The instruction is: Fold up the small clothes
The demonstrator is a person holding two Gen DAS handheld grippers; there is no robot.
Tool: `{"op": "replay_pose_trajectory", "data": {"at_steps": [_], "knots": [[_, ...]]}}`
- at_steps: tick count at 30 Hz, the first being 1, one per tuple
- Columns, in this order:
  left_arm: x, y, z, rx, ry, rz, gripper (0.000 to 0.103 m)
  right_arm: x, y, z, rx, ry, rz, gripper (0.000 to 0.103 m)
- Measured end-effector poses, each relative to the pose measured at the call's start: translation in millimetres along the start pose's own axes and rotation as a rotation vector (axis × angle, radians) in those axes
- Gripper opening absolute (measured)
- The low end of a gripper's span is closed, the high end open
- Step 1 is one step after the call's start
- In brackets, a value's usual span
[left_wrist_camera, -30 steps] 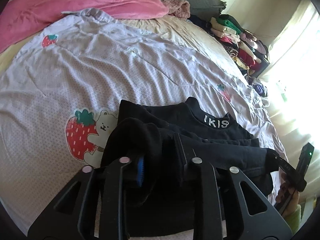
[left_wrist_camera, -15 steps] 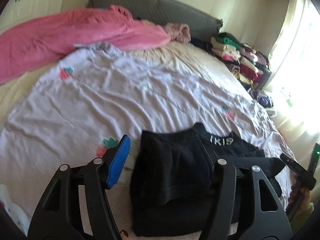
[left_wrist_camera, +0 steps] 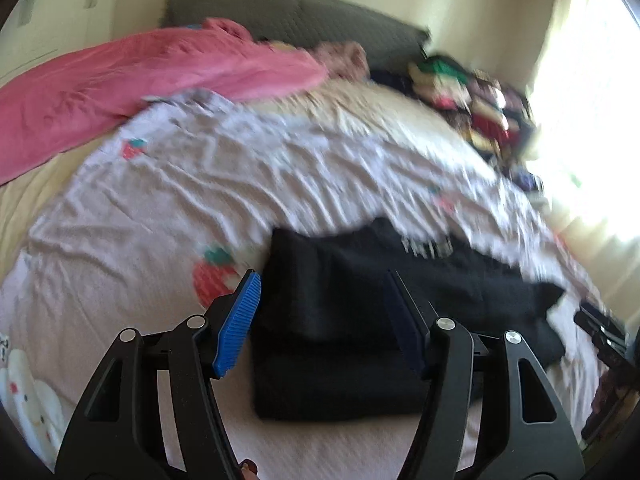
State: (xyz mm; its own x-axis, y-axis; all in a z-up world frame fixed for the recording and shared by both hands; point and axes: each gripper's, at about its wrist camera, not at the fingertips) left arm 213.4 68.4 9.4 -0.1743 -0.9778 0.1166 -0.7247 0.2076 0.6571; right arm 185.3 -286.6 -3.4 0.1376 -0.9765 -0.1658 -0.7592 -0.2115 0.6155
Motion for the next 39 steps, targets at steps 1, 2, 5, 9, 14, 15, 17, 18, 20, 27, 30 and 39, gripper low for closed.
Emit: {"op": "replay_pose_trajectory", "data": {"at_steps": [1,2,5,9,14,15,17,18,20,27,30,39], "knots": [[9,-5,4,-0.031,-0.023,0.023,0.055,-9,-2,5,-0.021,0.023,-0.026,0.049],[17,-9,8,-0.053,-0.043,0.033,0.054,-15,-5,9,-0.036,0.041,-0.040,0.044],[36,-24,18,-0.138,-0.115,0.042,0.043,-33,-18,19,-0.095,0.093,-0.045,0.037],[40,-45,34,-0.249,-0.159,0.034,0.041,-35,-53,27,-0.196,0.087,0.023,0.035],[31,-49,34,-0.210,-0.151,-0.005,0.042,-34,-73,20,-0.193,0.072,0.020,0.035],[31,-49,33,-0.195,-0.166,-0.025,0.043,-34,-77,17,-0.192,0.067,0.017,0.035],[32,-50,31,-0.178,-0.180,-0.036,0.048,-27,-91,9,-0.208,0.032,0.011,0.034],[32,-52,29,-0.173,-0.181,-0.034,0.050,-23,-100,4,-0.216,0.008,0.012,0.034],[31,-56,27,-0.169,-0.177,-0.024,0.054,-23,-107,-2,-0.216,-0.001,0.015,0.034],[22,-70,1,-0.136,-0.101,0.049,0.063,-23,-123,-36,-0.162,0.005,0.044,0.034],[15,-78,-17,-0.115,-0.032,0.064,0.065,-15,-130,-53,-0.141,-0.021,0.056,0.034],[-30,-82,-27,-0.053,0.209,0.117,0.066,10,-122,-83,-0.059,-0.036,0.122,0.038]]}}
Point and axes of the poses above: each gripper's, at about its wrist camera, not at the fingertips, and y roughly against the way its jaws point, x to its right, z to its underside, and after that the axes turned 8 degrees about -y, right-handed
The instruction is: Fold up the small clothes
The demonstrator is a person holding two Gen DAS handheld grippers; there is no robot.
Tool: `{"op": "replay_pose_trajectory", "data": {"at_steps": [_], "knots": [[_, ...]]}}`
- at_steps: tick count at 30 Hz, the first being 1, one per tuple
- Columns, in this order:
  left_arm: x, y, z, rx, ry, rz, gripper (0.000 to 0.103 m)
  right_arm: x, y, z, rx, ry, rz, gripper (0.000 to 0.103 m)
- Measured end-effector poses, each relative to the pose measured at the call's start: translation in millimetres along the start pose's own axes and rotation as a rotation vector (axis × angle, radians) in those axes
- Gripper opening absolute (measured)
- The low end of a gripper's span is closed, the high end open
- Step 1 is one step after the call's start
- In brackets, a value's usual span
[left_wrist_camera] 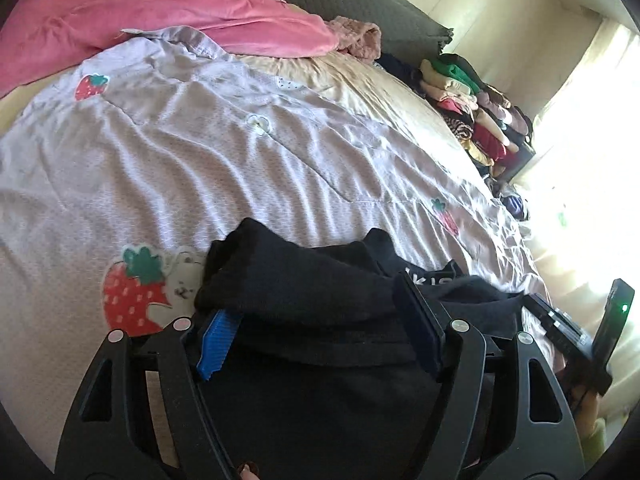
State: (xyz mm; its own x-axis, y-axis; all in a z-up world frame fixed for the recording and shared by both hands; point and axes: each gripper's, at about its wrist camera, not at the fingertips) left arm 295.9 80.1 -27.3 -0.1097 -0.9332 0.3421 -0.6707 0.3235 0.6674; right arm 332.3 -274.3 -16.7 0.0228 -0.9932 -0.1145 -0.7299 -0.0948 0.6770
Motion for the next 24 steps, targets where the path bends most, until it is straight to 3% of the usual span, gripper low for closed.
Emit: {"op": "replay_pose_trajectory", "data": {"at_steps": [2,5,9,13,15,19,24], "knots": [[-4,13,-2,0.042,0.001,0.018,0.066,10,5,2,0.017,-0.028,0.006,0.043],[-8,35,-10,0.127,0.014,0.067,0.067,20,11,10,0.017,-0.061,0.005,0.044],[-11,66,-15,0.271,-0.009,0.001,0.082,28,14,24,0.001,-0.080,0.008,0.049],[-23,56,-13,0.179,0.003,-0.104,0.082,36,21,34,-0.008,-0.104,-0.003,0.051],[-27,43,-8,0.102,0.007,-0.112,0.082,34,25,38,-0.011,-0.097,-0.001,0.051],[-44,21,8,-0.067,0.061,-0.201,0.081,7,29,45,-0.030,0.030,0.010,0.054],[-49,25,20,-0.110,0.011,-0.290,0.068,-7,23,54,-0.043,0.060,-0.019,0.059]]}}
Point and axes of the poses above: each gripper's, at about its wrist camera, not at the fingertips, and y roughly against the way its jaws point, x to its right, z to its underside, and after that the axes turned 8 degrees about -y, right-handed
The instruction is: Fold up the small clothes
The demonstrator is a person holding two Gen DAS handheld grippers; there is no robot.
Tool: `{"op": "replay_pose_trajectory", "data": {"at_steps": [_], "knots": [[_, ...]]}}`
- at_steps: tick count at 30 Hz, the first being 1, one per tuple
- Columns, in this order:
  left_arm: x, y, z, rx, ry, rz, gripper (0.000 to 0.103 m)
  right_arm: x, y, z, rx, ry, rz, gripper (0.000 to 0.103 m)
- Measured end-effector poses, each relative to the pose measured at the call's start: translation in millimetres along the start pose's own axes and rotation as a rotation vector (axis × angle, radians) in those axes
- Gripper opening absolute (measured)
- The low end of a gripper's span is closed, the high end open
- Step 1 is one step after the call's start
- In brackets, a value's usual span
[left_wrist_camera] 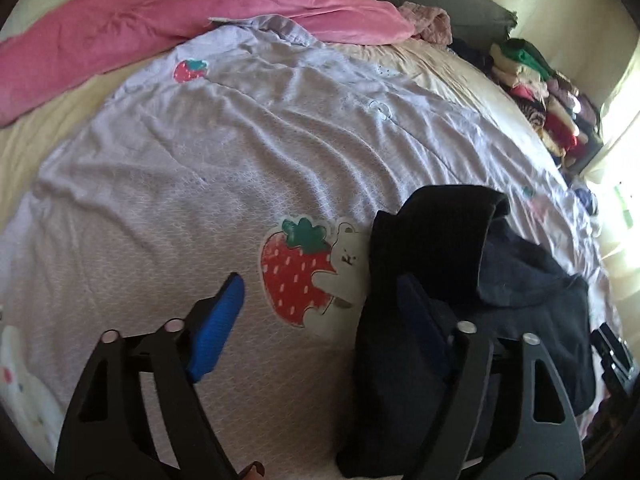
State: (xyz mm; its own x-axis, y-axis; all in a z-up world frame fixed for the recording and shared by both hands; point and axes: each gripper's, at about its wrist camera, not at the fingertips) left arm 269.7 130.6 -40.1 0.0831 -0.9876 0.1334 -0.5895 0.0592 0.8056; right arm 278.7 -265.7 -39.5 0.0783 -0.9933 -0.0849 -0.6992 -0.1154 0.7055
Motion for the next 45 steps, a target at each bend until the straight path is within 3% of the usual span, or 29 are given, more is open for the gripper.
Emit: {"op": "replay_pose_trajectory", "data": {"at_steps": [3,8,12,17,24,32,40,45], "knots": [[22,-4,-1,-0.005,-0.131,-0.056,0.068,0,-6,4,-0.016,-0.035,-0.030,0.059],[47,-19,-19,0.034,-0.185,-0.063,0.070,4,-6,3,-0.018,-0.057,-0.039,0.061],[30,-29,-38,0.107,-0.079,-0.053,0.079,12,-5,2,-0.006,-0.069,-0.021,0.064],[-7,-38,-33,0.053,0.060,0.001,0.080,23,-6,5,-0.001,-0.112,0.010,0.068],[-23,-10,-10,0.025,0.129,0.148,0.080,48,16,22,0.024,-0.253,-0.006,0.074],[-13,7,12,0.006,0.102,0.233,0.079,59,45,54,0.028,-0.309,-0.036,0.076],[-3,3,31,-0.064,0.106,0.303,0.078,68,51,71,0.010,-0.372,-0.068,0.076],[10,5,39,-0.067,0.054,0.226,0.078,72,48,73,-0.009,-0.391,-0.090,0.075]]}}
Point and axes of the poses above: each gripper's, at about its wrist camera, not at the fingertips, and y roughly against the way its jaws point, x to its right, z to its underside, and after that the axes turned 8 degrees about -y, right-handed
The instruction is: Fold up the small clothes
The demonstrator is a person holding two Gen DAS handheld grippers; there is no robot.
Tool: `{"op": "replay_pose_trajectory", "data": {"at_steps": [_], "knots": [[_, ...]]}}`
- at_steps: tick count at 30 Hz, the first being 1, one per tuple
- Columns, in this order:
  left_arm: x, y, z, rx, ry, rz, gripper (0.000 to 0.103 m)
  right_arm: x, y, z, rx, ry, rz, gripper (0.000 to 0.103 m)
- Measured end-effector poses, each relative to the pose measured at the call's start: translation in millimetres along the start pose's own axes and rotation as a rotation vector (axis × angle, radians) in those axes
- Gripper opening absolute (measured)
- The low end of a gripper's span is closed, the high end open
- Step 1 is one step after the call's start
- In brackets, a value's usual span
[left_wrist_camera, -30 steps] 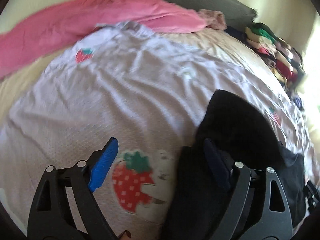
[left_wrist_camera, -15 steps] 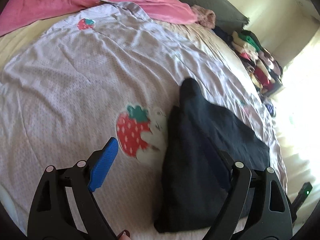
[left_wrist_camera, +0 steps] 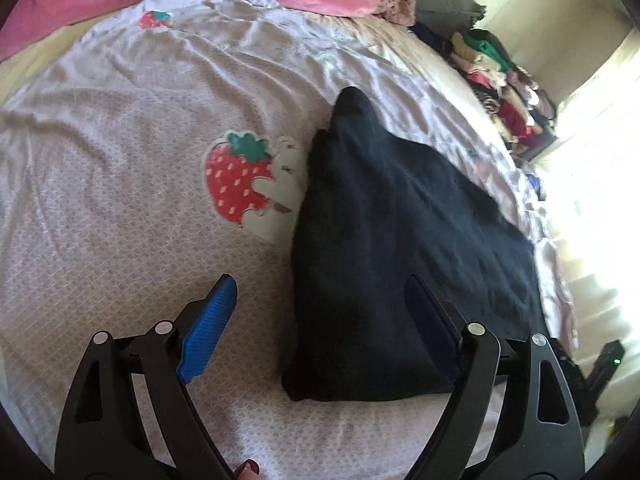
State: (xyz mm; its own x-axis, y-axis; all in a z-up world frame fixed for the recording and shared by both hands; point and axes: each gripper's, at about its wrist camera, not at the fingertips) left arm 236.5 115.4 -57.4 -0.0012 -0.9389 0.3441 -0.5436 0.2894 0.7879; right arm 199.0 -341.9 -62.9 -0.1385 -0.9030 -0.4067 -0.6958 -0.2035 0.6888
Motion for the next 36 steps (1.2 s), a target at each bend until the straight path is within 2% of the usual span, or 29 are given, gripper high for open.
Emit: {"op": "replay_pose_trajectory", "data": {"at_steps": [3,6,9,10,11,12,13,15,16,17,23,28,34,36], "knots": [[-5,-1,2,-0.002,0.039,0.008,0.078,-3,-3,1,-0.010,0.002,-0.013,0.071],[-6,-3,5,-0.008,0.028,-0.020,0.069,-6,-7,1,-0.017,0.011,-0.012,0.066],[-5,-6,7,-0.015,0.021,-0.030,0.062,-6,-12,0,-0.033,0.000,-0.017,0.053],[-3,-6,7,-0.014,0.013,-0.030,0.055,-6,-13,0,-0.037,-0.006,-0.020,0.049],[-1,-5,8,-0.009,0.007,-0.024,0.041,-5,-13,0,-0.042,-0.013,-0.030,0.045],[1,-3,8,-0.004,0.001,-0.012,0.034,-4,-14,0,-0.047,-0.022,-0.040,0.043],[5,-2,10,-0.003,-0.013,0.007,0.019,-3,-13,0,-0.050,-0.031,-0.046,0.040],[12,-1,12,-0.002,-0.049,-0.013,0.015,-3,-11,0,-0.048,-0.025,-0.047,0.028],[16,0,13,0.001,-0.076,-0.026,0.012,-3,-10,-1,-0.044,-0.022,-0.046,0.016],[18,1,13,0.004,-0.085,-0.031,0.011,-2,-8,-1,-0.041,-0.022,-0.055,0.012],[8,17,17,0.025,-0.066,-0.032,0.008,-1,7,-1,-0.007,-0.022,-0.059,0.011],[1,11,24,-0.016,-0.062,-0.059,0.009,6,-8,8,-0.042,-0.027,0.007,0.011],[5,9,26,-0.018,-0.092,-0.090,0.013,7,-7,11,-0.015,-0.021,0.058,0.027],[4,8,26,-0.019,-0.090,-0.091,0.015,5,-6,11,-0.008,-0.011,0.071,0.029]]}}
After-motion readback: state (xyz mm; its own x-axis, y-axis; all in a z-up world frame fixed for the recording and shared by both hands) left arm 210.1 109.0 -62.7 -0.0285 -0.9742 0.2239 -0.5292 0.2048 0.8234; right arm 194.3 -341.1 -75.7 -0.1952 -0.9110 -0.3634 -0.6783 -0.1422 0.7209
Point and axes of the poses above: each gripper's, at about its wrist camera, not at the fingertips, and y roughly against the way its jaws point, x to its right, z to its underside, and after that the axes turned 8 degrees about -y, right-handed
